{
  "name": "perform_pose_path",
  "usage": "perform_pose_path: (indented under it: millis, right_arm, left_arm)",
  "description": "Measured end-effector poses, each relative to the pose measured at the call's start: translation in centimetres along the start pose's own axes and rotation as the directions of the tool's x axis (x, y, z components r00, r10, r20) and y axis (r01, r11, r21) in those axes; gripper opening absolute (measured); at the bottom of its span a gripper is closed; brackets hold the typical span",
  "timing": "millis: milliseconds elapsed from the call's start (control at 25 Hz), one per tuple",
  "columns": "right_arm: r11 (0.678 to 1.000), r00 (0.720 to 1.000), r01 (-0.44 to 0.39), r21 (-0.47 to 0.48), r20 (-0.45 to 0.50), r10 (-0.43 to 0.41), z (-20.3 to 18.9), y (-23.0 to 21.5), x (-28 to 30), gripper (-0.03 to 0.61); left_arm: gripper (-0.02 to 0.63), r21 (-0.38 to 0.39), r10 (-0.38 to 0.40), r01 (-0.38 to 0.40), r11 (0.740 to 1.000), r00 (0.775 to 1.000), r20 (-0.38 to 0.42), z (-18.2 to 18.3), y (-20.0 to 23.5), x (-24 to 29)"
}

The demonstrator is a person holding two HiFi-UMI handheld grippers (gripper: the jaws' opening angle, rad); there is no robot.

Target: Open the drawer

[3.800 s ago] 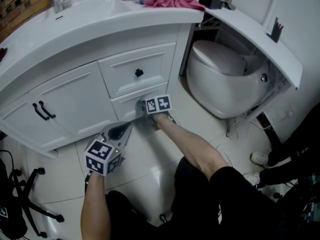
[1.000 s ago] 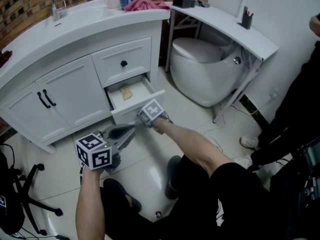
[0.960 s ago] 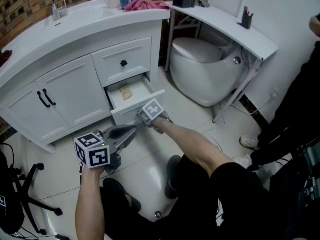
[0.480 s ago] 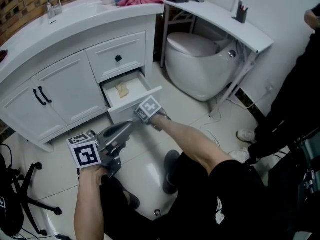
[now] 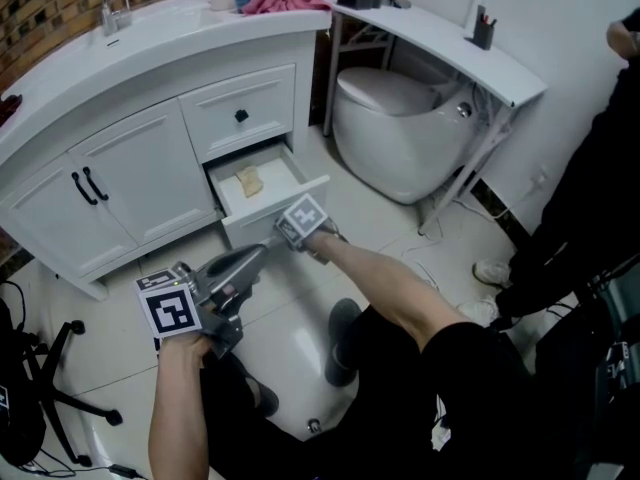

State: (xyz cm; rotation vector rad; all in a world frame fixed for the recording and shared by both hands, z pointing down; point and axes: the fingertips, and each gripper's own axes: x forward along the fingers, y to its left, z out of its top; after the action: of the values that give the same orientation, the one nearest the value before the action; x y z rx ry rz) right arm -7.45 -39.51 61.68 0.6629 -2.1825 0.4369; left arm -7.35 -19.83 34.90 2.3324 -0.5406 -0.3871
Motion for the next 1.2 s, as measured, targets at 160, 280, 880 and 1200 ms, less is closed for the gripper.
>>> perform_pose_path:
  millis: [160,280,880,1200]
  right_arm:
    - [1.0,1.0,0.024,-0.013,0.011,-0.024,0.2,0.1,-0.5,0.121]
    - [0.999,0.999,0.033,-0.016,0.003,-0.033,-0.2,0.2,-0.5,0.117]
    - [0.998,0.998,0.068,-0.003,-0.004,-0.068,-1.9,-1.0,-2.3,0.127]
    - [0.999,0.997,0.024,-0.037,0.072,-0.021,-1.1,0.1,-5.1,0.127]
  left_arm:
    - [-0.009,-0.001,-0.021,0.021,1.0,1.0,-0.008,-0.5,-0.9,0.1]
    - [-0.009,0.003,-0.017,0.017,1.0,1.0,-0.008,-1.0,-1.2,-0.3]
    - [-0.009,0.022,0.0,0.0,1.0,1.0,-0.001,-1.0,-1.3,-0.8]
    - [-0.009,0.019,0.007,-0.007,1.0,1.0,-0.012,-1.5,-1.4,-0.3]
